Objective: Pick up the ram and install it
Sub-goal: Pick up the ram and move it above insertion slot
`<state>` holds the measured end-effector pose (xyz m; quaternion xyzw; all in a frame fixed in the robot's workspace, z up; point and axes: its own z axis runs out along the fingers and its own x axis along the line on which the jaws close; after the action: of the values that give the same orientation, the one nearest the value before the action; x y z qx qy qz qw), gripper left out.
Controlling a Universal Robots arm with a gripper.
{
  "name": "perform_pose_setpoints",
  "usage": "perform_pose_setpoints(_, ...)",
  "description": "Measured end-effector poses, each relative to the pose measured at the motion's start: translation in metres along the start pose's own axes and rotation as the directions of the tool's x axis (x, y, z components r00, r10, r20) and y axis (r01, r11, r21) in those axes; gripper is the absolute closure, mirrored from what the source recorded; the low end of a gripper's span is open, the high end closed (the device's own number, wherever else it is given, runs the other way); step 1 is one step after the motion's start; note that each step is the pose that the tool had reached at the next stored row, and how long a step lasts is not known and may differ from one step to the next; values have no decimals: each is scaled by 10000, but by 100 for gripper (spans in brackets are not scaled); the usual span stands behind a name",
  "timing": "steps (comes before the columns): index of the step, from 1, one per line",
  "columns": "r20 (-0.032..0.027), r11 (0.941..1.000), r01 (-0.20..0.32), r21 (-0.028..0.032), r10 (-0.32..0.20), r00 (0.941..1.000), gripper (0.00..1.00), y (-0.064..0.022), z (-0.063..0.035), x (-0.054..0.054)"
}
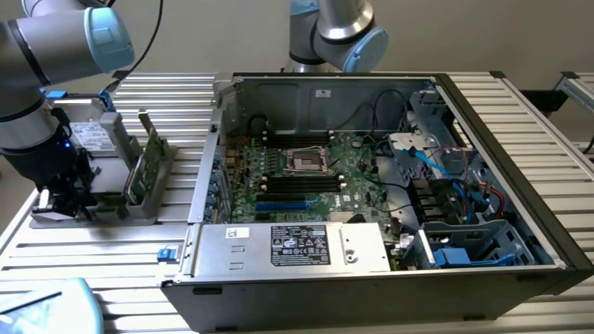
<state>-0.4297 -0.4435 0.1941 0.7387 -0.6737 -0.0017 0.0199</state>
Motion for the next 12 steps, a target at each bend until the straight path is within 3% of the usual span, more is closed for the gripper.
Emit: perform_pose_setpoints(12,-1,10000,0,1,0,10000,61,8,10,-2)
